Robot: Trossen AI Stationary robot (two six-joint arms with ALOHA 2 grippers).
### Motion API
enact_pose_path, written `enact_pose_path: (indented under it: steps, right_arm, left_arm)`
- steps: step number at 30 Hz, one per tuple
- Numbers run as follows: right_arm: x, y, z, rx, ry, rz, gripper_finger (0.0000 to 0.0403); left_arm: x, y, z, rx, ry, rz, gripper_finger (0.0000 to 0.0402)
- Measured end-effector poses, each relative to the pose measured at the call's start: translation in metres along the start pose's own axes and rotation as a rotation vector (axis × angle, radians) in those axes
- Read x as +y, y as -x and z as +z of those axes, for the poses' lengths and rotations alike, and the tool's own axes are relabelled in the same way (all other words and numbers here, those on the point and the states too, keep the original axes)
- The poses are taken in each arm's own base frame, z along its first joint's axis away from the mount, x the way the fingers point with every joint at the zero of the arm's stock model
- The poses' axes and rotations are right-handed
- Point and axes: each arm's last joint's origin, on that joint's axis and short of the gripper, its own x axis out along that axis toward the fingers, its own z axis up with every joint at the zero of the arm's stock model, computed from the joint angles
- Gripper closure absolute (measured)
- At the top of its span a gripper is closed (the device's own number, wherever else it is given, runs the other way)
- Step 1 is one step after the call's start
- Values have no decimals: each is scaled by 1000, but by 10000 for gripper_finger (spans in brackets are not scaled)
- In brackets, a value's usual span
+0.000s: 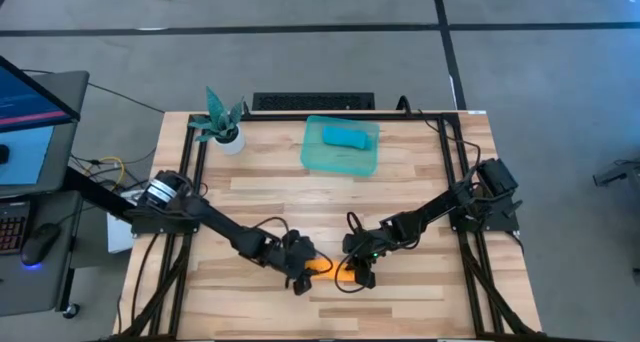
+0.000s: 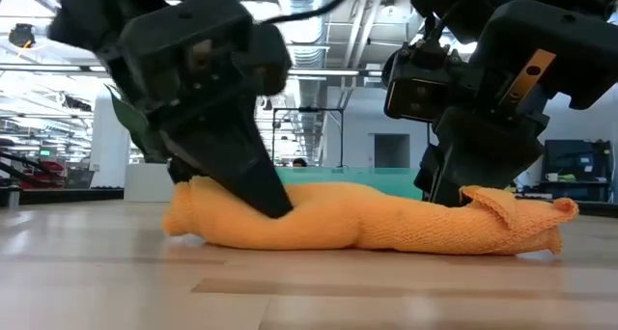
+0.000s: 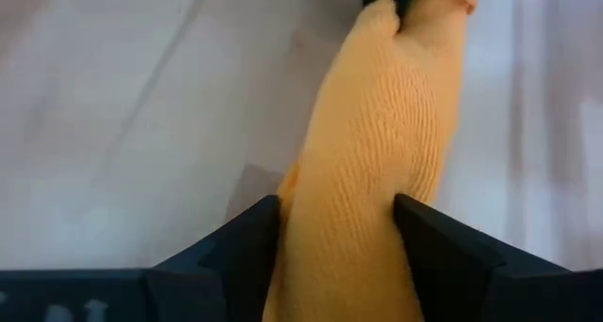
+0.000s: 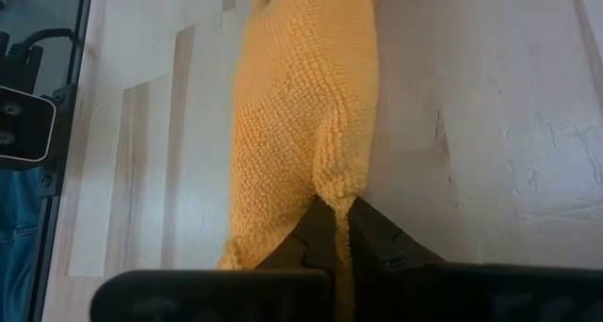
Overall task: Roll microfiber towels into tight, uniform cylinder then place into a basket
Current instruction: Put the rolled yellow microfiber towel into the green bin
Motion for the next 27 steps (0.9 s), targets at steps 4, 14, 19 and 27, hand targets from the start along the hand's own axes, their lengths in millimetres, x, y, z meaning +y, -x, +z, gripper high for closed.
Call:
enact_pose_path:
  steps: [4, 14, 19, 27]
  right_arm:
    - [0, 0, 0, 0, 0, 0, 375]
    - [-3, 1, 2, -1, 7, 1, 381]
    - [-5, 1, 3, -2, 7, 0, 379]
    - [-2, 17, 5, -14, 93, -32, 381]
  left_arm:
    - [5, -4, 2, 47, 52, -27, 200]
    - [0, -5, 7, 7, -20, -113, 290]
    - [0, -5, 8, -5, -66, -109, 379]
    - [9, -7, 16, -36, -119, -77, 361]
